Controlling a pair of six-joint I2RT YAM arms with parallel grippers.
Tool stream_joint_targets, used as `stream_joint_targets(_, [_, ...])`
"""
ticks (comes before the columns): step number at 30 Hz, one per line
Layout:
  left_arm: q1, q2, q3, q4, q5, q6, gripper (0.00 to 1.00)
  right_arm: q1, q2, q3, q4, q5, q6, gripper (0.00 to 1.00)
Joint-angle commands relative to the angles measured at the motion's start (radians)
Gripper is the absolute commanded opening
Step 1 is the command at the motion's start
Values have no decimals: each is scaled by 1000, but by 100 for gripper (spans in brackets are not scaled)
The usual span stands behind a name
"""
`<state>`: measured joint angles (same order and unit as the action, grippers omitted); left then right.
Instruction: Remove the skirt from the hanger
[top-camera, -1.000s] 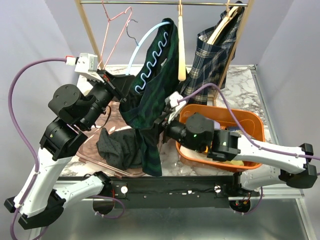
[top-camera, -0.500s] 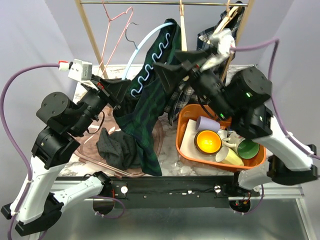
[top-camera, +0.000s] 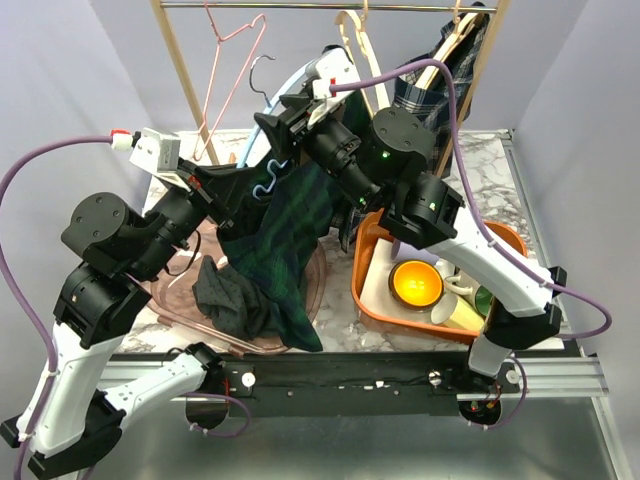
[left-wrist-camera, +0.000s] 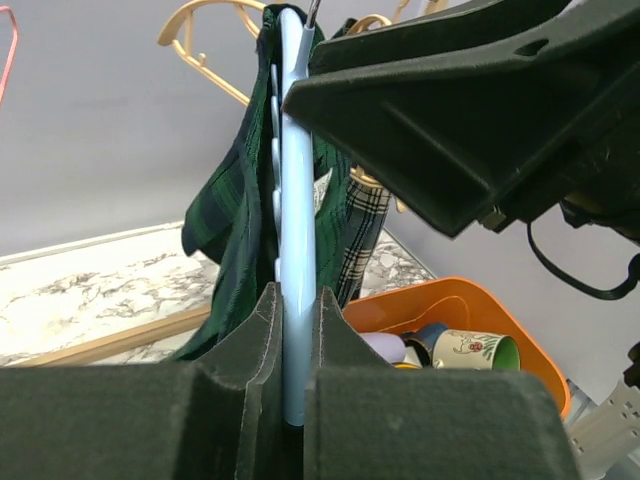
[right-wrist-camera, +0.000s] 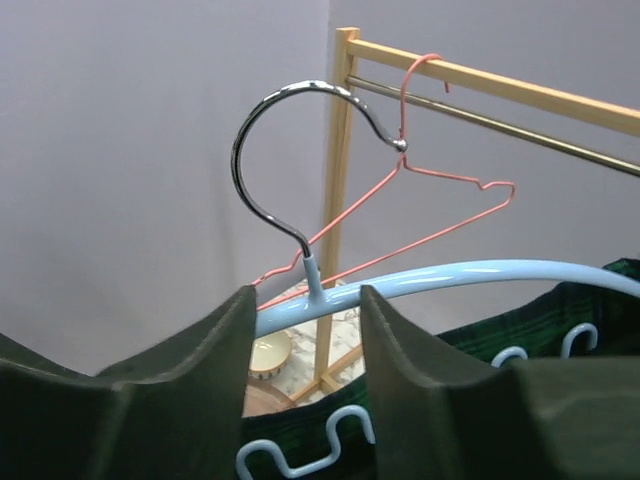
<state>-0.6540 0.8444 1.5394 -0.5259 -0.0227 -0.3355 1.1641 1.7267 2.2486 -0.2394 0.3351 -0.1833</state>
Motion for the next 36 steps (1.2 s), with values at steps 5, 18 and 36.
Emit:
stream_joint_targets(5, [-9, -11, 1, 138, 141, 33, 0, -11, 30, 5, 55, -4, -51, 34])
stream_joint_targets(18, [-7, 30, 46, 113, 103, 59, 22, -12, 10, -29, 65, -45, -87, 1])
stream_joint_targets(36, [-9, 133, 143, -39, 124, 93, 39, -12, 34, 3, 60, -47, -87, 1])
